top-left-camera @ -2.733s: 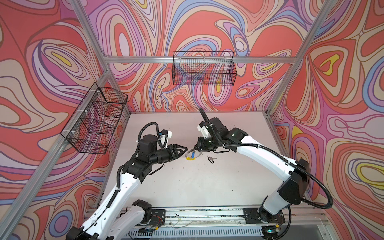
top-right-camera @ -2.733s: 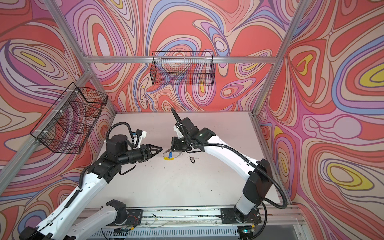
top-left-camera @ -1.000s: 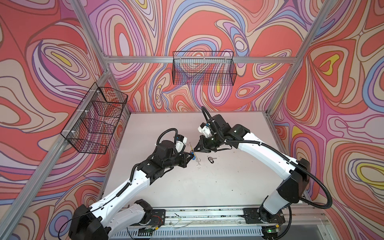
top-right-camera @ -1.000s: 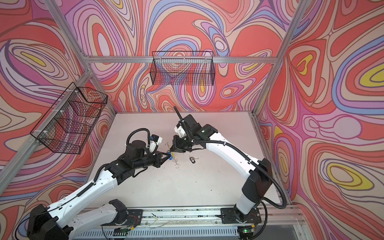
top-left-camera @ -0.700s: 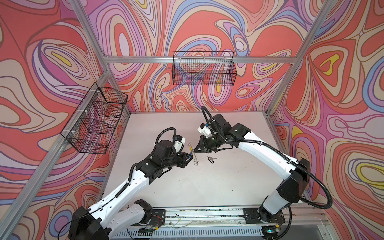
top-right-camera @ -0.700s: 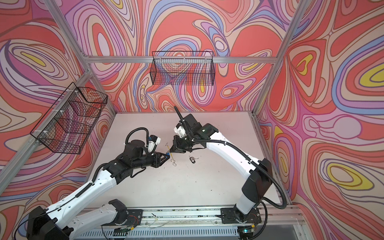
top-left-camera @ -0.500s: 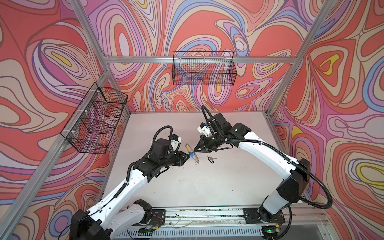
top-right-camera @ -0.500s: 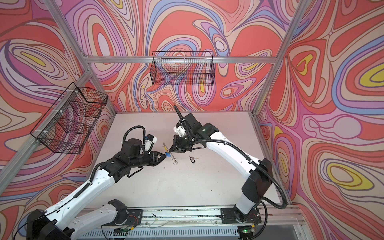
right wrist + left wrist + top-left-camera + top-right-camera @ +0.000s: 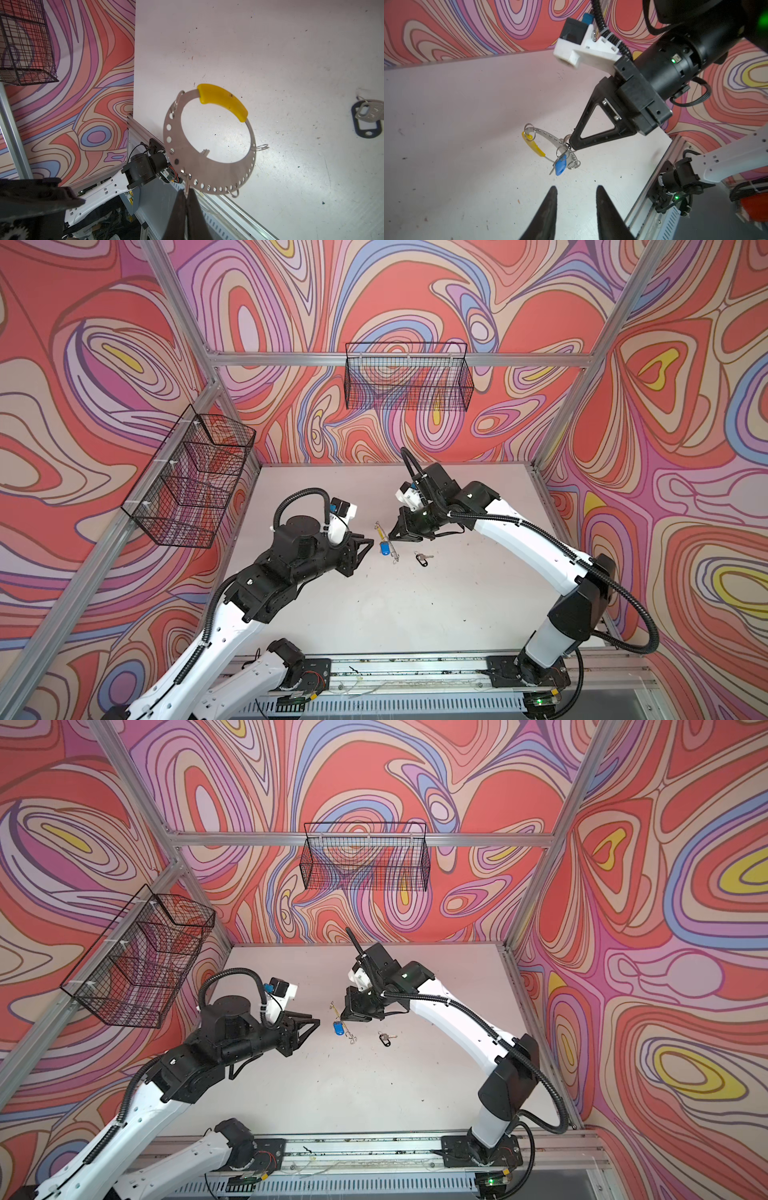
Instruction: Put the keys on the keyring
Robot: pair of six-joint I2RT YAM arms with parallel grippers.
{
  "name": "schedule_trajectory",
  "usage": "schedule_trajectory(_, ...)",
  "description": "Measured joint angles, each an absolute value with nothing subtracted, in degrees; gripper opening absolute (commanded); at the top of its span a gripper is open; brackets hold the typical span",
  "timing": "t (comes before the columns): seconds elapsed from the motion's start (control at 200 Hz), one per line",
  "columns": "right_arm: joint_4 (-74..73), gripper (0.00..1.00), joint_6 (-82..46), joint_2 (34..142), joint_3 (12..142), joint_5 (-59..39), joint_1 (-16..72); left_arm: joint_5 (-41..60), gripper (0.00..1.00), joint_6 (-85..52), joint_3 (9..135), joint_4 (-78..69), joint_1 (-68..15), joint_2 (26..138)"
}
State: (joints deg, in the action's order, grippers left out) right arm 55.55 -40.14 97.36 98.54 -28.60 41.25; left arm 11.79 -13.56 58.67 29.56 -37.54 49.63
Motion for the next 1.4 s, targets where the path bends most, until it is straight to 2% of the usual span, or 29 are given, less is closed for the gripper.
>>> schedule_trajectory(0.145,56.21,0.00,-41.69,98.24,99.72,-28.67,41.23,-2.90,0.26,-1.45,53.25,22.11,-48.18,52.58)
schedule_trajectory(0.265,56.82,0.00,-42.54,98.30,100.55,-29.04,41.21,-8.01,0.23,5.69,47.77,16.56,-49.91,53.10)
schedule_trajectory(0.426,56.84,0.00,-43.22,98.30,100.73,-29.76,41.21,-10.20,0.07,10.87,46.59,9.78,-49.91,53.41)
schedule_trajectory(0.906,57.25,0.00,-43.18,98.30,100.73,-31.57,40.80,-10.50,0.03,12.32,44.88,4.05,-49.91,54.59)
schedule_trajectory(1.042,57.19,0.00,-43.16,98.30,100.73,-31.73,40.27,-10.55,0.07,10.83,42.87,4.64,-49.91,52.84)
schedule_trajectory(1.237,56.69,0.00,-43.22,98.30,100.53,-32.12,40.10,-10.50,0.25,9.32,42.52,5.45,-49.91,50.22)
schedule_trajectory(1.402,56.16,0.00,-43.62,98.30,100.53,-32.73,40.10,-10.33,0.28,9.43,42.59,5.37,-49.91,52.49)
